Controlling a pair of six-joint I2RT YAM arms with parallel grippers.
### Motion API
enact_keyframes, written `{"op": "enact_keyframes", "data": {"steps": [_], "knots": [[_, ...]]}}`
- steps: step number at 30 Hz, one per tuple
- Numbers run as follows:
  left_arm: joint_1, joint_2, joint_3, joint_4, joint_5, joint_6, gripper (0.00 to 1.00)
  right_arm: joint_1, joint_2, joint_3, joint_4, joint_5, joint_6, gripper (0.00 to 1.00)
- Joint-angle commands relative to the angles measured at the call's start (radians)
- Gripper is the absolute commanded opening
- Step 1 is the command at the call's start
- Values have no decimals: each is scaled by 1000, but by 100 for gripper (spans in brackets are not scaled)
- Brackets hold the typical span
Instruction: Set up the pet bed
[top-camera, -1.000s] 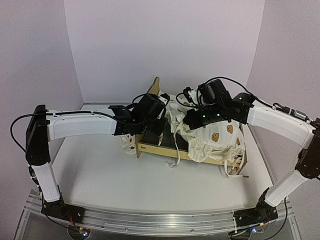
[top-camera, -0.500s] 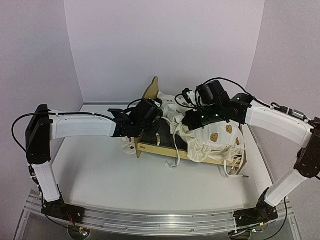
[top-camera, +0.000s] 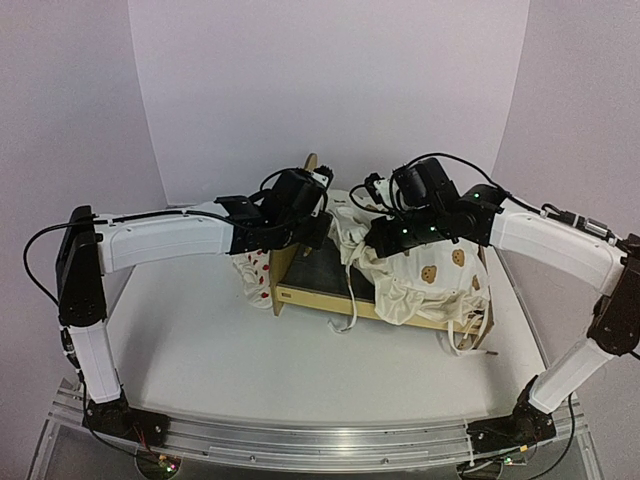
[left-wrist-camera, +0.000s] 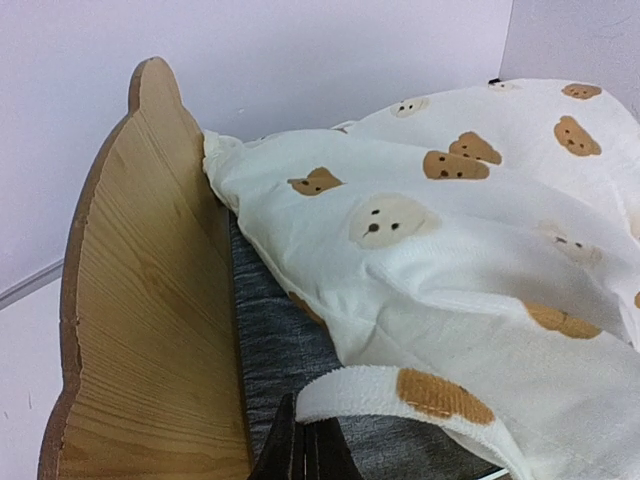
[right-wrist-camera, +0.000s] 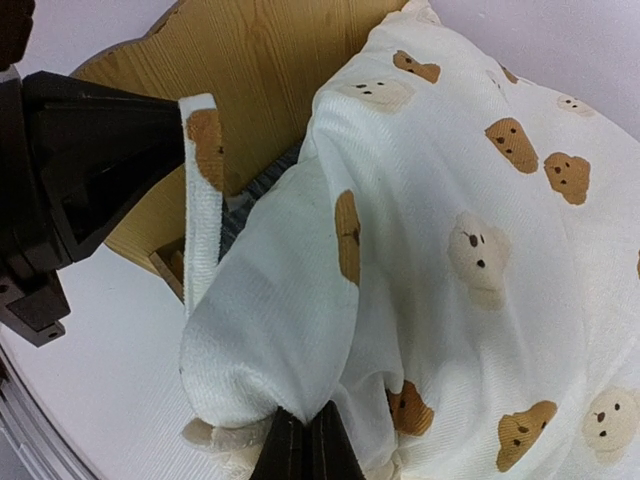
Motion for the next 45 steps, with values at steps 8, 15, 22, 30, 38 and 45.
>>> {"op": "enact_keyframes", "data": {"steps": [8, 15, 22, 30, 38, 45], "knots": [[-4, -44, -42, -6, 43, -22, 0, -4, -16, 26, 13, 36, -1, 0], [-19, -67, -104, -3, 44, -59, 0, -5, -14, 17, 13, 31, 6, 0], [-37, -87, -159, 0, 46, -102, 0, -4, 5, 19, 13, 29, 14, 0], [-67, -118, -129, -47, 39, -122, 0, -4, 28, 57, 12, 30, 11, 0], [-69, -113, -99, -68, 31, -137, 0, -5, 44, 59, 13, 29, 11, 0], [-69, -92, -99, -82, 5, -154, 0, -4, 49, 56, 13, 44, 9, 0]]}}
